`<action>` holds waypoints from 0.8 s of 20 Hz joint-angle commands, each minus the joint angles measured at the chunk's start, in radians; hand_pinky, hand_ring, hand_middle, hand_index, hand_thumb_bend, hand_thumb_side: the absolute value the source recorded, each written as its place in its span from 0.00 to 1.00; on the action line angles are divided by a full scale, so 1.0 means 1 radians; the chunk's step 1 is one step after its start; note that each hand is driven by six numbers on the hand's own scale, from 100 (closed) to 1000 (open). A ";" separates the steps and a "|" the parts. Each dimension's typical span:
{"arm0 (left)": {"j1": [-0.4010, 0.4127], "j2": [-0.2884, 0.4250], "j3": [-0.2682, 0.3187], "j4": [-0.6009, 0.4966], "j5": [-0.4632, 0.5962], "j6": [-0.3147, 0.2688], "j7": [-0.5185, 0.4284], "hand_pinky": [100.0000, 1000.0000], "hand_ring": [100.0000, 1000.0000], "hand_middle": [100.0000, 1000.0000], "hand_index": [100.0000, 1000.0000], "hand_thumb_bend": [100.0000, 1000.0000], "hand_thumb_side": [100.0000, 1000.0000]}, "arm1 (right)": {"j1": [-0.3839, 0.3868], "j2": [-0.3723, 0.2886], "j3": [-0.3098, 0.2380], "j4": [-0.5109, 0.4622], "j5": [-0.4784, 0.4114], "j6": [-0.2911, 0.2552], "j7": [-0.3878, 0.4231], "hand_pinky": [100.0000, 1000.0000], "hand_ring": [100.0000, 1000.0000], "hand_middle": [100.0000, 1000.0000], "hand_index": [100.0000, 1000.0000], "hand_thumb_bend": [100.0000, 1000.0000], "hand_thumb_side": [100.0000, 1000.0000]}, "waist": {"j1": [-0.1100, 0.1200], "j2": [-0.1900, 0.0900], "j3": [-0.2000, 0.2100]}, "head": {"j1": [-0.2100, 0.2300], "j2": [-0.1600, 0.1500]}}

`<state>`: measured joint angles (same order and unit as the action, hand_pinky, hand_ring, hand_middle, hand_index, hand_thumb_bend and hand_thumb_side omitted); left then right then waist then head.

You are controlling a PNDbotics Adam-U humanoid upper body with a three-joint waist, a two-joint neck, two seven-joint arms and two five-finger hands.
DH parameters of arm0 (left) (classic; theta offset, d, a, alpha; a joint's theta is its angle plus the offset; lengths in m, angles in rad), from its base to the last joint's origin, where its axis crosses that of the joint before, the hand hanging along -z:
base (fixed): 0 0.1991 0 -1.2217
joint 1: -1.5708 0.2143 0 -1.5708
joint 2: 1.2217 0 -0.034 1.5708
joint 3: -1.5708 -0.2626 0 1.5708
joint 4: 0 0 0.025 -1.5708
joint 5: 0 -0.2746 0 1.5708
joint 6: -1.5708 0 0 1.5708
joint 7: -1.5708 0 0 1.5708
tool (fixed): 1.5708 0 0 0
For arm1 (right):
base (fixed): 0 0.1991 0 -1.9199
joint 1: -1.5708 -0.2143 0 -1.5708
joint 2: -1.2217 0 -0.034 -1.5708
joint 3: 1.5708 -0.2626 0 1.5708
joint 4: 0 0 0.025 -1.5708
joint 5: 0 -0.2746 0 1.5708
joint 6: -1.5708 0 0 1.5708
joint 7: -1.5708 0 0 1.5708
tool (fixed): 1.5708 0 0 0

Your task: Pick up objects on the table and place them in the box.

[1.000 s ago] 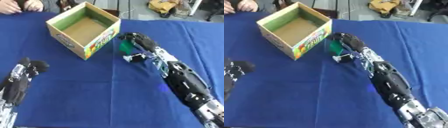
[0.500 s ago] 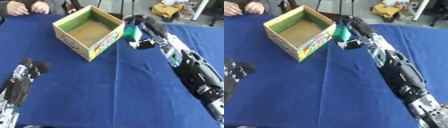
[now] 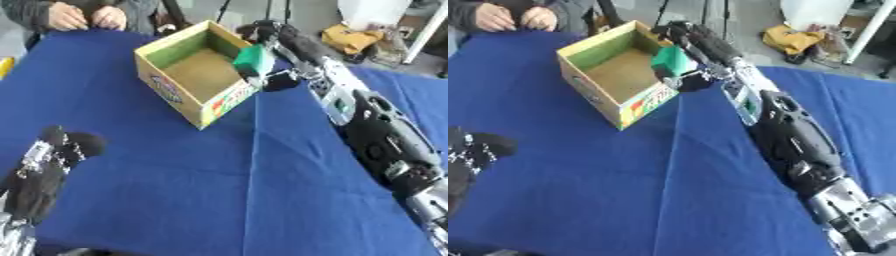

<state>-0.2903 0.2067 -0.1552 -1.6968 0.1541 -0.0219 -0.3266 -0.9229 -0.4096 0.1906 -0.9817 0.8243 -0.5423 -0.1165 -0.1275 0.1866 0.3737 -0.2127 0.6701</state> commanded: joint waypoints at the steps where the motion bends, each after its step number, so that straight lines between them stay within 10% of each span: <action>1: -0.027 -0.004 -0.014 -0.026 0.010 0.003 -0.016 0.80 0.75 0.57 0.65 0.17 1.00 | -0.027 -0.039 -0.018 0.000 0.013 0.004 -0.006 0.62 0.49 0.67 0.88 0.18 0.10 | 0.005 -0.010 0.016 | -0.033 -0.022; 11: -0.060 -0.015 -0.037 -0.038 0.025 0.007 -0.040 0.80 0.75 0.57 0.65 0.17 1.00 | -0.027 -0.035 -0.053 0.161 0.115 -0.008 -0.026 0.63 0.53 0.69 0.89 0.09 0.17 | 0.004 0.007 0.109 | -0.113 -0.056; 16: -0.063 -0.016 -0.037 -0.039 0.026 0.008 -0.042 0.80 0.75 0.57 0.65 0.17 1.00 | -0.031 -0.026 -0.062 0.200 0.150 -0.036 -0.034 0.80 0.95 0.85 0.90 0.01 0.24 | 0.006 0.015 0.117 | -0.121 -0.059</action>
<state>-0.3361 0.1920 -0.1881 -1.7162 0.1762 -0.0131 -0.3647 -0.9416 -0.4189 0.1344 -0.7928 0.9564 -0.5712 -0.1505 -0.1314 0.2141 0.4907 -0.3287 0.6217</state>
